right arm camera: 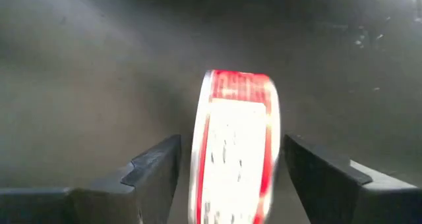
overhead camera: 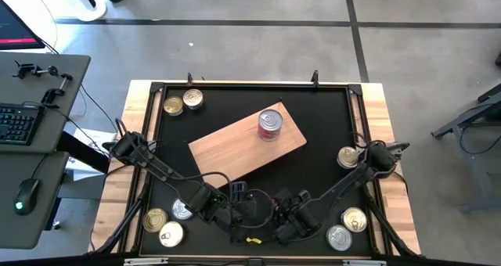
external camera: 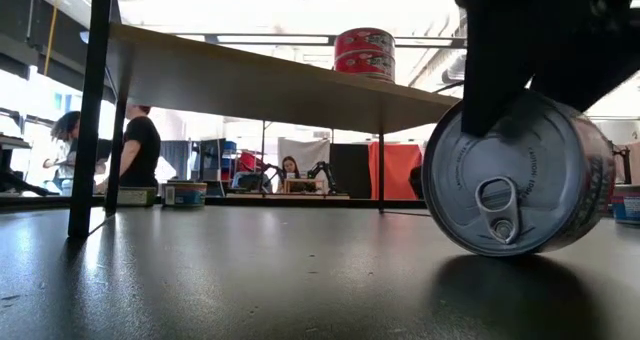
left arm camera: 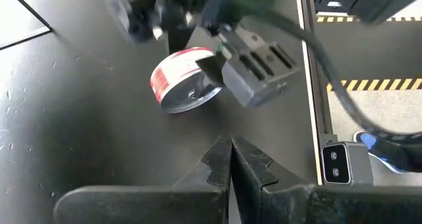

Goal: Stack canned seafood by type on shelf
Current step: Stack the red tuna can on the top of the other red tuna cans on the shelf

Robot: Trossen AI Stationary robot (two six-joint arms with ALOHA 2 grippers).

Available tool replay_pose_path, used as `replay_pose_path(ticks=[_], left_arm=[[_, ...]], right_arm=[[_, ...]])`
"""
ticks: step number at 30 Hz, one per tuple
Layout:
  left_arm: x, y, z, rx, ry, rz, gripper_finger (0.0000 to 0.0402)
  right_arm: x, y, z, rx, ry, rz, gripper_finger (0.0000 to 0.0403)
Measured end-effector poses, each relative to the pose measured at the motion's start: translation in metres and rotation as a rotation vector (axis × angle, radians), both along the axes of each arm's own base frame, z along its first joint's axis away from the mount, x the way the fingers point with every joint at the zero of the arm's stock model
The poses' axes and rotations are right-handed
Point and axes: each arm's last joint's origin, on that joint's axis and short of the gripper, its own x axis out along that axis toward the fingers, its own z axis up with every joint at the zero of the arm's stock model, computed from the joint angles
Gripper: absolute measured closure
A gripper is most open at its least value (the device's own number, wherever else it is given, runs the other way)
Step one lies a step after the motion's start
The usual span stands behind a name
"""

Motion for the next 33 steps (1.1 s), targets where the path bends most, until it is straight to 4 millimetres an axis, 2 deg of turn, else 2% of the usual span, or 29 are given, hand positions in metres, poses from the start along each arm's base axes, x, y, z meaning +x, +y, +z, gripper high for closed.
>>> replay_pose_path(ticks=[6, 9, 13, 17, 19, 21, 24, 26, 28, 30, 33], left_arm=[[0.0, 0.0, 0.0, -0.002, 0.0, 0.003, 0.0401], [0.0, 0.0, 0.0, -0.003, 0.0, 0.003, 0.0401], [-0.002, -0.001, 0.003, -0.007, -0.001, -0.015, 0.0401], [-0.01, 0.001, 0.023, 0.006, -0.035, -0.081, 0.0401], [-0.016, 0.005, 0.039, 0.0, -0.064, -0.083, 0.0401], [-0.025, 0.01, 0.056, -0.011, -0.094, -0.078, 0.0401], [-0.041, 0.021, 0.085, -0.019, -0.172, -0.052, 0.0401], [-0.054, 0.027, 0.102, -0.006, -0.234, -0.018, 0.0401], [-0.065, 0.034, 0.118, 0.03, -0.298, 0.024, 0.0402], [-0.074, 0.037, 0.129, 0.061, -0.347, 0.052, 0.0401], [-0.084, 0.037, 0.137, 0.077, -0.381, 0.057, 0.0401]], right_arm=[[0.002, 0.002, -0.013, -0.011, 0.036, 0.022, 0.0152], [0.002, 0.004, -0.016, -0.011, 0.051, 0.025, 0.019], [0.0, 0.002, -0.016, -0.037, 0.057, 0.027, 0.028], [0.0, 0.004, -0.006, -0.059, 0.092, 0.095, 0.029], [-0.002, 0.008, 0.01, -0.053, 0.108, 0.175, 0.029], [-0.008, 0.015, 0.033, -0.023, 0.103, 0.279, 0.029], [-0.024, 0.021, 0.085, 0.021, 0.015, 0.419, 0.029], [-0.039, 0.016, 0.125, 0.027, -0.089, 0.47, 0.029], [-0.052, -0.001, 0.159, -0.018, -0.195, 0.445, 0.029], [-0.064, -0.027, 0.183, -0.093, -0.274, 0.378, 0.029], [-0.083, -0.072, 0.204, -0.165, -0.338, 0.272, 0.029]])
